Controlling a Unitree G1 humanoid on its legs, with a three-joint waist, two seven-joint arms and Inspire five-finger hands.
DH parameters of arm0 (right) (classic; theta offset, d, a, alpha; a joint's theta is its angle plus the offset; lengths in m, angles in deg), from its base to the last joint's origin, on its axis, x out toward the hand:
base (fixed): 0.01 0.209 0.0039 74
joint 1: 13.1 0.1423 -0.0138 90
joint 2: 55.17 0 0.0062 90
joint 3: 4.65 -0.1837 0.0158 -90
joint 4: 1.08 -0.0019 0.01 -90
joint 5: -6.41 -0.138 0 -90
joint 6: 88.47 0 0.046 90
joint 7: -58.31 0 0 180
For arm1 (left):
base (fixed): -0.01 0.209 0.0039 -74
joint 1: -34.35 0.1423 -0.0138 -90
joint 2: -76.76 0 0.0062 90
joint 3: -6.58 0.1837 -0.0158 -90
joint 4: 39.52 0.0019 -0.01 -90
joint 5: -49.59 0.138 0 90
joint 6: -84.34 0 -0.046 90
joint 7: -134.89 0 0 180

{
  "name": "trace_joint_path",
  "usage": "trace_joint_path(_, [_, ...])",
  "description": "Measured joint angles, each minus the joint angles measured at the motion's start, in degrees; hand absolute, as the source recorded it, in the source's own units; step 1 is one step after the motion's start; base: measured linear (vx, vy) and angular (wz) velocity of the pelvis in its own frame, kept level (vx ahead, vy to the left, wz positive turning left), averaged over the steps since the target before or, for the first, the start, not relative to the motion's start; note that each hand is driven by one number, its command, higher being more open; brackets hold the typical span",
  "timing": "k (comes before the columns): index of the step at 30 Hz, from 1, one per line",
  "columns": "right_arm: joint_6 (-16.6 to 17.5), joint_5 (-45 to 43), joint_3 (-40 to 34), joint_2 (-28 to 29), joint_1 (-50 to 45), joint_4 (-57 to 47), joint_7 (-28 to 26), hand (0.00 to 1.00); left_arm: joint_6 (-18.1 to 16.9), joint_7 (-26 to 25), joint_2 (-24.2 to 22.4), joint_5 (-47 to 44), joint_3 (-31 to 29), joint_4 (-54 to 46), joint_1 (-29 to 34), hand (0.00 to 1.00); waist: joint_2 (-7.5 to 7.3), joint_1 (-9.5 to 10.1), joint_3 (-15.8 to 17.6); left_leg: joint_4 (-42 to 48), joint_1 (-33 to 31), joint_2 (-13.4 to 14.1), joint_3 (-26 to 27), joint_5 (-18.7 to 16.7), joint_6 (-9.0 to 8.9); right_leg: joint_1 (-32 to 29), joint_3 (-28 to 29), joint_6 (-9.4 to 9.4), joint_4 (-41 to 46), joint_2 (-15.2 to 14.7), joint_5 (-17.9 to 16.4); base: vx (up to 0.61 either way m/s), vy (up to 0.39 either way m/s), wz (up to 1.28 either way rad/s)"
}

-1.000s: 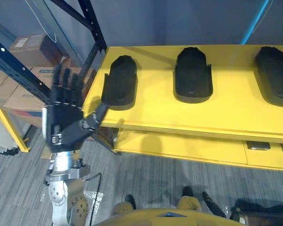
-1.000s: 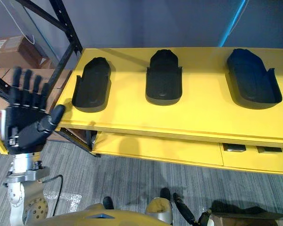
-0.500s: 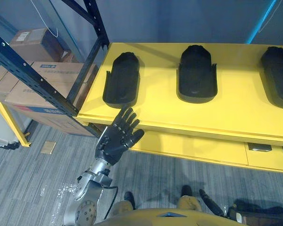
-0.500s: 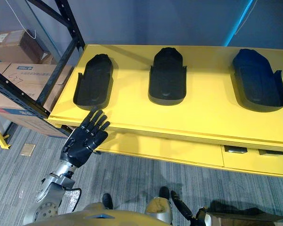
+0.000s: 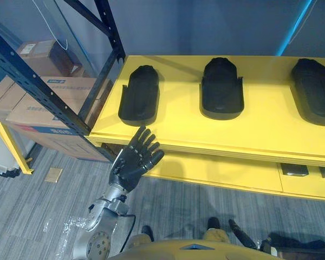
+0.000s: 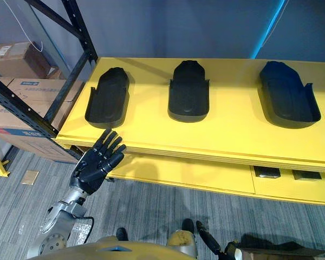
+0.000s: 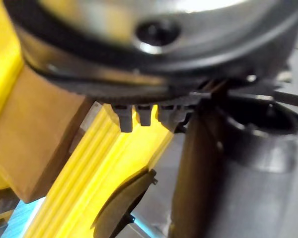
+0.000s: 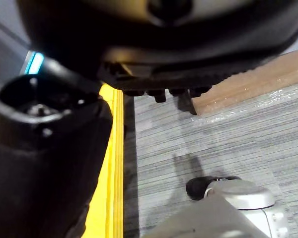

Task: Walk over and take three plastic housings, then place them on the shelf

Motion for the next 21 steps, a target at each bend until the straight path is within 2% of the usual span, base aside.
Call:
trace_joint_path(10, [0.14, 0.03, -0.06, 0.05, -0.04, 1.23, -0.02, 1.0, -6.02, -1.95, -0.04, -0.28, -3.09, -0.39, -0.73, 1.0, -0.09, -0.45, -0.19, -0.72, 0.21, 0.03, 0.37, 0.35, -0.09, -0.01, 0.35, 0.01, -0.07, 0.14, 0.05, 0.01, 0.002, -0.01])
trace_joint_path(13, [0.15, 0.04, -0.06, 0.04, -0.02, 1.21, -0.06, 1.0, -7.92, -2.4, -0.1, -3.3, -4.07, -0.89, -1.05, 1.0, -0.14, -0.43, -0.21, -0.69, 0.33, 0.04, 0.52, 0.35, -0.08, -0.02, 0.58, 0.0, -0.01, 0.14, 0.05, 0.0, 0.002, -0.01])
trace_joint_path(18, [0.15, 0.05, -0.09, 0.04, -0.08, 1.21, -0.1, 1.0, -8.13, -2.7, -0.3, -13.09, -5.13, -2.73, -0.97, 1.0, -0.28, -0.43, -0.25, -0.66, 1.02, 0.09, 0.88, 0.31, -0.1, 0.25, 1.05, -0.06, 0.16, 0.17, 0.05, -0.02, 0.004, -0.05])
trace_joint_path(21, [0.14, 0.05, -0.07, 0.05, -0.06, 1.14, -0.28, 1.0, -8.06, -3.74, -1.07, -14.44, -5.13, -2.72, -0.8, 1.0, -0.46, -0.46, -0.41, -0.61, 1.17, 0.11, 1.22, 0.17, -0.12, 0.19, 1.44, -0.12, 0.16, 0.19, 0.01, -0.03, 0.004, -0.06])
